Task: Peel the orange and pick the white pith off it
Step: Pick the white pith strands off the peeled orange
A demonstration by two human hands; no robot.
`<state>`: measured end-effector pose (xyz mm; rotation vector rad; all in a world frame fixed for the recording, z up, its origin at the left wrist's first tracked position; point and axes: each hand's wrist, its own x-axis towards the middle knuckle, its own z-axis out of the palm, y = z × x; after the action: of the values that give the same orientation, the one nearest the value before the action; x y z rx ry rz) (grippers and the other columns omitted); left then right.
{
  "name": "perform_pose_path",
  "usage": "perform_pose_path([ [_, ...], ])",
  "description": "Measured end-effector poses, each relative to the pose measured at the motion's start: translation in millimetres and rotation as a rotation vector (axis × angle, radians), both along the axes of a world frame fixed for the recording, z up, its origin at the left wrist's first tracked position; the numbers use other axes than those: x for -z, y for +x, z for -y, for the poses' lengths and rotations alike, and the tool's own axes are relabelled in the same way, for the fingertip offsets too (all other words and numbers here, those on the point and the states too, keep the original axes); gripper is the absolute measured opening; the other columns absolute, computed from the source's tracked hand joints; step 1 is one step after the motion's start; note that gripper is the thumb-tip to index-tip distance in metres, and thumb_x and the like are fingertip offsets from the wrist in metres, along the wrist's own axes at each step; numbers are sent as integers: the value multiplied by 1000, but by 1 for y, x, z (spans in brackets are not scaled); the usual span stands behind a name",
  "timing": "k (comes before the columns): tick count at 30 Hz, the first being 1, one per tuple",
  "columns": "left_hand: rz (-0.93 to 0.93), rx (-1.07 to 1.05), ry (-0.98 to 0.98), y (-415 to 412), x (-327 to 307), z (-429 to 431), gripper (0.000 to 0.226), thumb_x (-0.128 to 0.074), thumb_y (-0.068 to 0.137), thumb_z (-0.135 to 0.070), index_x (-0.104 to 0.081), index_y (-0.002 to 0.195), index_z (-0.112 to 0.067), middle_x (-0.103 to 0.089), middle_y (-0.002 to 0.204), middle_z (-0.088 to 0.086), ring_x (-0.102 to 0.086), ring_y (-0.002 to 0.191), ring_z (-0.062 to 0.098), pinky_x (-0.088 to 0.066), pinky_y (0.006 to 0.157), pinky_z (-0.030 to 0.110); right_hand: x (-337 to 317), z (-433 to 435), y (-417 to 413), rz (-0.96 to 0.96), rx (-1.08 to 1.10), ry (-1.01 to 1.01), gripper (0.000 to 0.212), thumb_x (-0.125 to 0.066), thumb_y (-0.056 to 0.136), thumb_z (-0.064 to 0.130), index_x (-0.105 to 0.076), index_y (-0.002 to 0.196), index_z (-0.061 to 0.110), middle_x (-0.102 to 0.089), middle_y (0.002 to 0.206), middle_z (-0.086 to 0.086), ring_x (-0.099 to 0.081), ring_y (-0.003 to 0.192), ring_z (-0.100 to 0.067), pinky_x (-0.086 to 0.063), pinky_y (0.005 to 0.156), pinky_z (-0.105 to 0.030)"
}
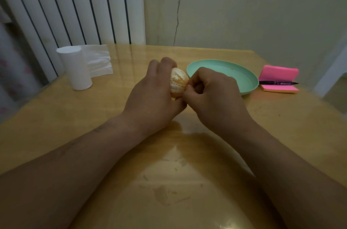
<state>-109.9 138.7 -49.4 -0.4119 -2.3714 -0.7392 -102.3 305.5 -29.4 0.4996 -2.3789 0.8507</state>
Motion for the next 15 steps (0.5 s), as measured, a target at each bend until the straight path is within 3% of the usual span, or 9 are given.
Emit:
perform_pose_path([
  [6, -38, 39, 52, 3, -3, -1, 67, -85, 83, -40, -44, 133, -23, -47, 125, -1, -58, 92, 15, -56, 68, 32, 1, 2, -1, 52, -24, -239, 9, -76, 84, 19, -68, 79, 21, -64, 63, 8, -60, 62, -10, -45, 57, -24],
  [10, -15, 60, 124, 3, -1, 0, 69, -85, 78, -31, -45, 133, -20, -47, 124, -1, -56, 96, 16, -54, 71, 33, 0, 3, 0, 209, -107, -442, 8, -73, 84, 12, -70, 79, 18, -69, 64, 0, -66, 59, -16, -56, 58, -35],
  [15, 2, 92, 158, 3, 0, 0, 69, -85, 79, -29, -44, 134, -20, -46, 126, -2, -55, 97, 12, -53, 71, 28, 0, 2, 0, 256, -138, -519, 7, -72, 85, 7, -70, 80, 12, -67, 63, 0, -62, 55, -13, -51, 54, -27],
])
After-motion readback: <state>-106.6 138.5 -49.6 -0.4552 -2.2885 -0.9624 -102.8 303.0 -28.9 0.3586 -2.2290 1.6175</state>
